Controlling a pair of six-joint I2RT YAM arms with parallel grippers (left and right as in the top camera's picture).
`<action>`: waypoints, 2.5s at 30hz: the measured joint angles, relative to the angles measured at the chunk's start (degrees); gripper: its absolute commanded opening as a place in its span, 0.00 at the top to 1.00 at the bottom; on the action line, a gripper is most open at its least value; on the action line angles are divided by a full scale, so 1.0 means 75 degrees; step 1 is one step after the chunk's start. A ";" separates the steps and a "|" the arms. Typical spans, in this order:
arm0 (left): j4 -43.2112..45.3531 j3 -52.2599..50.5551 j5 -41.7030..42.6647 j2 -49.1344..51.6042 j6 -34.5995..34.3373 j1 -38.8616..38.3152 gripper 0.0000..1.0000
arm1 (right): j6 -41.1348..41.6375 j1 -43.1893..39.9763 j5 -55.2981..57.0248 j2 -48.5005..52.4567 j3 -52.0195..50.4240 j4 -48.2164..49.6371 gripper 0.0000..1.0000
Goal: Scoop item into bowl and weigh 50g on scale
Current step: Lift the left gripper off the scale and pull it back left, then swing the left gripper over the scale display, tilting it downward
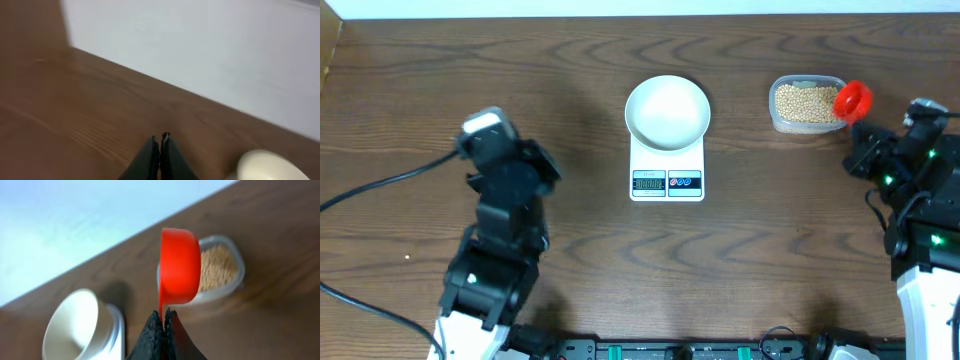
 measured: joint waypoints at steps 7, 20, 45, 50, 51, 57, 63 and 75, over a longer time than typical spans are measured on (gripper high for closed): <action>0.0842 0.0000 -0.0248 0.0708 0.0070 0.1128 0.93 | 0.0854 -0.0003 0.0478 0.0956 0.0740 -0.0169 0.99; 0.1303 0.1239 -0.0082 0.2419 0.0382 0.1614 0.93 | 0.0807 -0.0003 0.0714 0.2961 0.4150 -0.2369 0.99; -0.2562 0.3083 0.3631 0.3267 0.1064 0.1891 0.53 | -0.1781 -0.0003 0.1346 0.3086 0.5348 -0.5030 0.99; -0.3302 0.3083 0.3762 0.3267 0.1029 0.1891 0.15 | -0.2180 0.0000 0.1370 0.3086 0.5351 -0.5184 0.99; -0.3442 0.3083 0.3768 0.3267 0.1029 0.1891 0.14 | -0.2226 0.0003 0.1370 0.3086 0.5351 -0.5231 0.99; -0.3815 0.3083 0.3844 0.3267 0.1037 0.1891 0.12 | -0.2535 0.0125 0.1390 0.3086 0.5351 -0.5502 0.99; -0.3899 0.3083 0.3847 0.3267 0.1037 0.1891 0.11 | -0.2637 0.0154 0.1387 0.3086 0.5351 -0.5636 0.99; -0.4511 0.3089 0.5788 0.3279 0.1801 0.1891 0.02 | -0.2699 0.0154 0.1387 0.3086 0.5351 -0.5683 0.99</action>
